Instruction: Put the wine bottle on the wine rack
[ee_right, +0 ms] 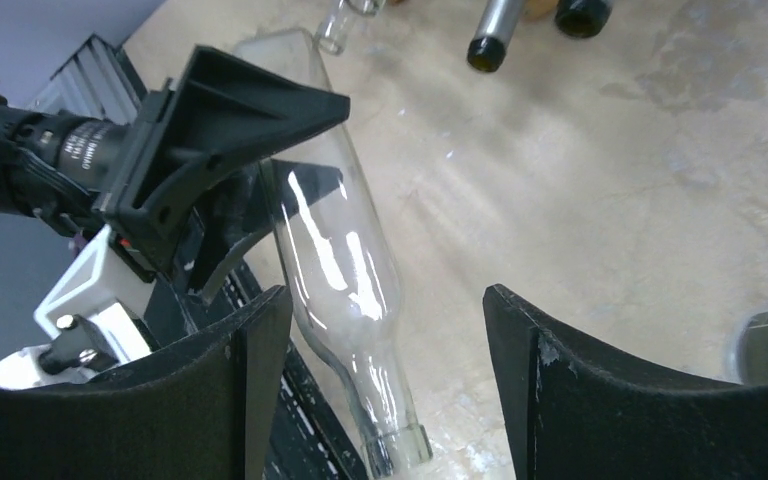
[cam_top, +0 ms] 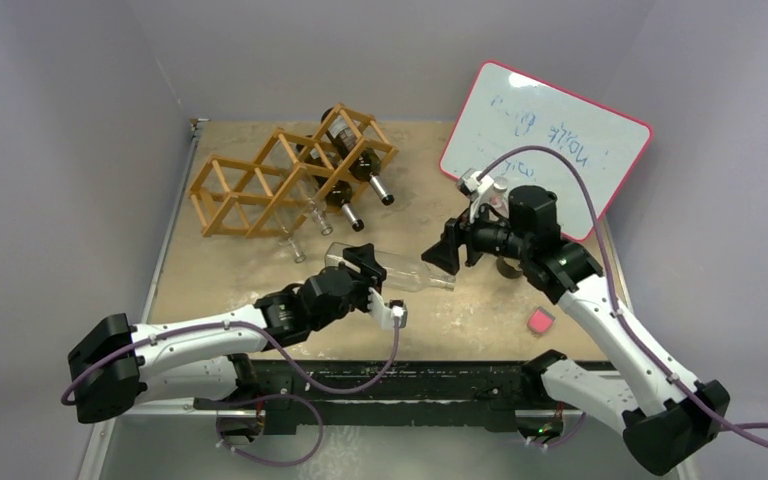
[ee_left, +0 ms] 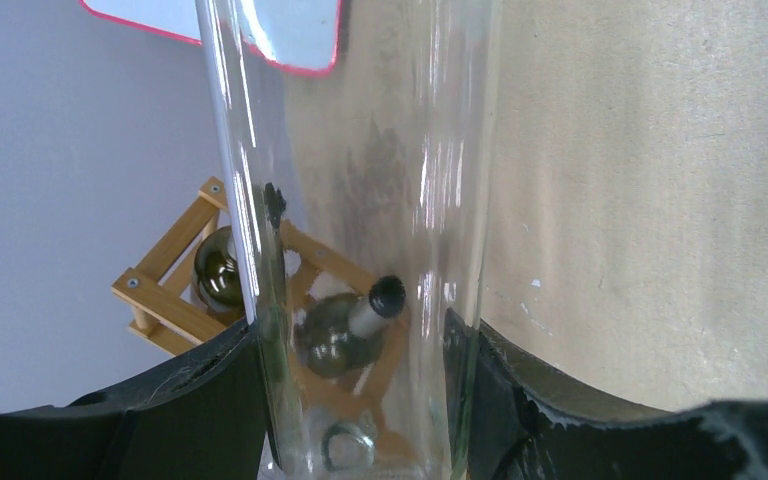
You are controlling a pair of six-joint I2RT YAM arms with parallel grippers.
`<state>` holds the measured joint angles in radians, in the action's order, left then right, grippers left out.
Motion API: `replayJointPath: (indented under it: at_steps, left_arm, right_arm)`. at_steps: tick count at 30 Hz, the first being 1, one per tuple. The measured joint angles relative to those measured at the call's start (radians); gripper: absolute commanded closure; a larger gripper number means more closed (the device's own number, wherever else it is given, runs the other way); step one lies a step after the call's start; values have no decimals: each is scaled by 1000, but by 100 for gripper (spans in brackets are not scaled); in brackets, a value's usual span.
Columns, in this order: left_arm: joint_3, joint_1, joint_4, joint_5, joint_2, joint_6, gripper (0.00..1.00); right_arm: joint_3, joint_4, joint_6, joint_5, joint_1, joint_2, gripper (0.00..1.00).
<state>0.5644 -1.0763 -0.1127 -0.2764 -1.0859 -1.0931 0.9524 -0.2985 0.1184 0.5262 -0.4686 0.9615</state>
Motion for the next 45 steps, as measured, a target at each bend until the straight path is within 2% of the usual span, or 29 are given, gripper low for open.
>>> replayJointPath:
  at_steps: [3, 9, 20, 23, 25, 28, 31, 32, 36, 37, 40, 45]
  left_arm:
    - [0, -28, 2, -35, 1, -28, 100]
    - [0, -62, 38, -61, 2, -52, 100]
    - [0, -71, 62, -65, 39, -67, 100]
    - [0, -71, 62, -65, 41, -76, 100]
    - [0, -71, 64, -66, 41, -79, 99]
    - [9, -70, 87, -70, 41, -74, 94]
    - [21, -70, 106, -76, 40, -70, 87]
    - [24, -70, 110, -77, 40, -70, 81]
    - [40, -70, 132, -87, 35, -68, 50]
    - [43, -70, 133, -90, 34, -65, 39]
    - [51, -70, 130, -98, 27, -37, 31]
    - [71, -71, 72, -98, 30, 21, 25]
  right_arm:
    - [-13, -3, -8, -3, -40, 42, 25]
    - [-42, 13, -24, -15, -202, 141, 25]
    - [-84, 24, -36, 15, -215, 192, 24]
    - [-84, 30, -39, 21, -219, 219, 32]
    - [-84, 34, -41, 30, -219, 233, 46]
    - [-84, 41, -56, 49, -221, 241, 72]
    - [-83, 46, -54, 52, -224, 242, 94]
    - [-83, 48, -54, 53, -224, 242, 100]
    - [-81, 56, -45, 49, -224, 240, 100]
    - [-81, 58, -40, 44, -224, 237, 100]
    - [-81, 58, -28, 16, -224, 216, 100]
    - [-81, 46, 24, -140, -229, 158, 100]
